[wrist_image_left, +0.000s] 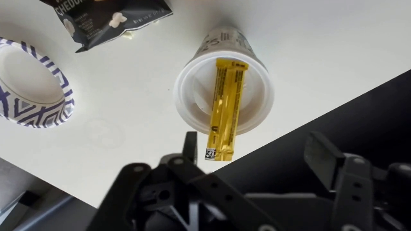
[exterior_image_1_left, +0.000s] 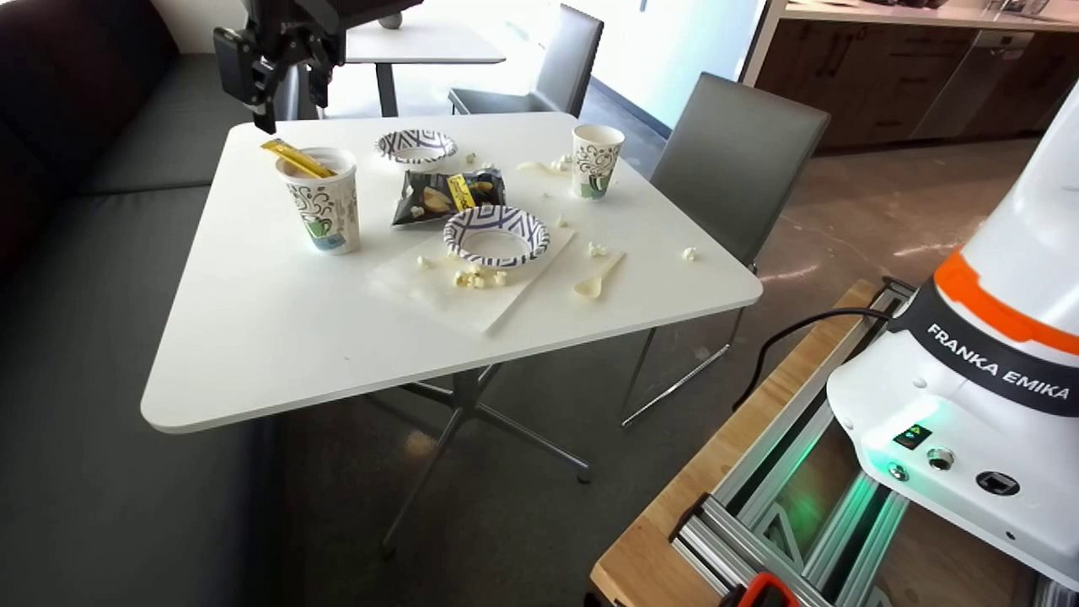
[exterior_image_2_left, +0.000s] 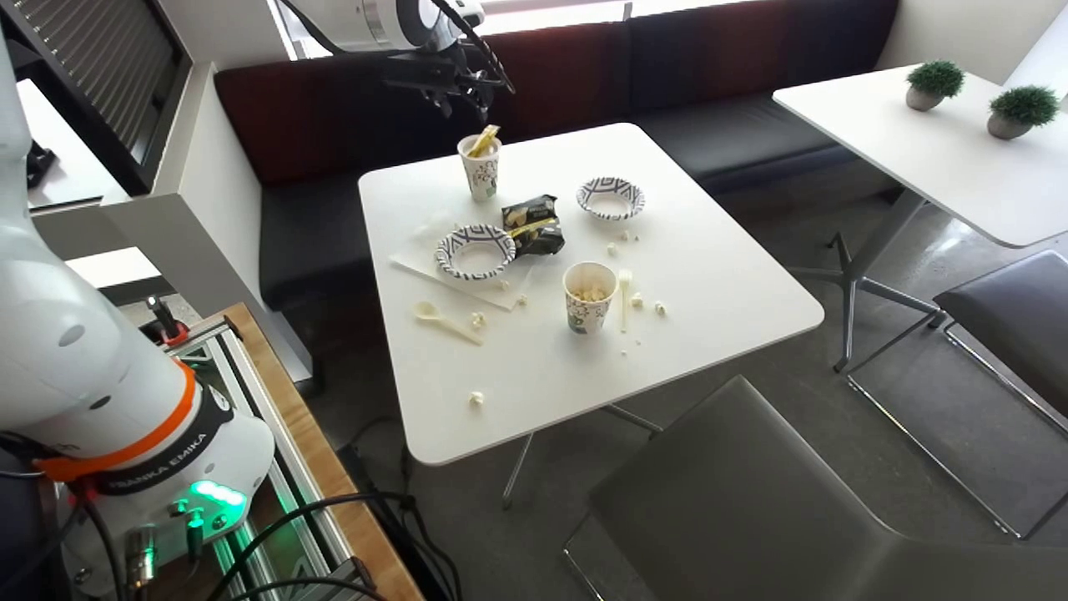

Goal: Pick up the yellow packet from the white lid on the paper cup and put it on the table

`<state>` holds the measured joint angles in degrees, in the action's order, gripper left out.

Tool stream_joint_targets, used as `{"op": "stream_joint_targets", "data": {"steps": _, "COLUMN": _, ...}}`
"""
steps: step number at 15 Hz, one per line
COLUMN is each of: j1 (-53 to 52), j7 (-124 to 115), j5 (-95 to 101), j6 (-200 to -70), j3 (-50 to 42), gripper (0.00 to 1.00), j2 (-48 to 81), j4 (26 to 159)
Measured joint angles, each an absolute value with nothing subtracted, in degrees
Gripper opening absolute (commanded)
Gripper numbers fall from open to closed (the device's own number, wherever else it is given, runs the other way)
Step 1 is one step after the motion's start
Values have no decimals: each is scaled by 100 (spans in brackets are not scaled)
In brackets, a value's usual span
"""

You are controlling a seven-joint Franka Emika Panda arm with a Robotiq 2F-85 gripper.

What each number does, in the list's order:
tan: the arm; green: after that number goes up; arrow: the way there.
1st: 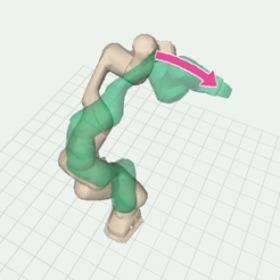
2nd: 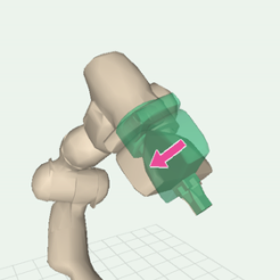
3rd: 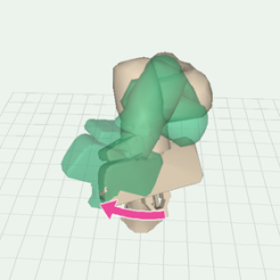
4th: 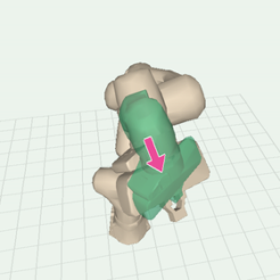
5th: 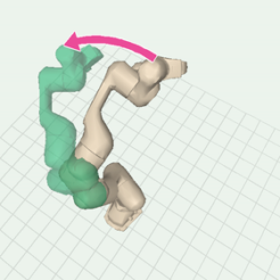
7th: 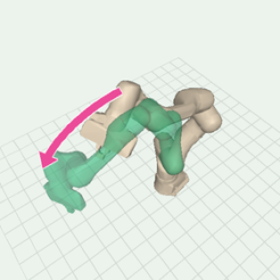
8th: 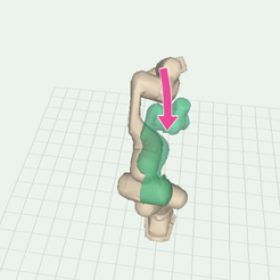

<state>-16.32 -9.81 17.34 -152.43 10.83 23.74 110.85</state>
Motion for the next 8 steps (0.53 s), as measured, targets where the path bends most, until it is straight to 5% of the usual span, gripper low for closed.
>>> {"op": "stream_joint_targets", "data": {"steps": 6, "j1": -1853, "j7": -982, "j5": 1734, "j6": -15688, "j3": 697, "gripper": 40, "j2": 2679, "j4": 10950}}
{"op": "stream_joint_targets", "data": {"steps": 8, "j1": -1881, "j7": -982, "j5": 1733, "j6": -15701, "j3": 642, "gripper": 42, "j2": 2748, "j4": 10924}}
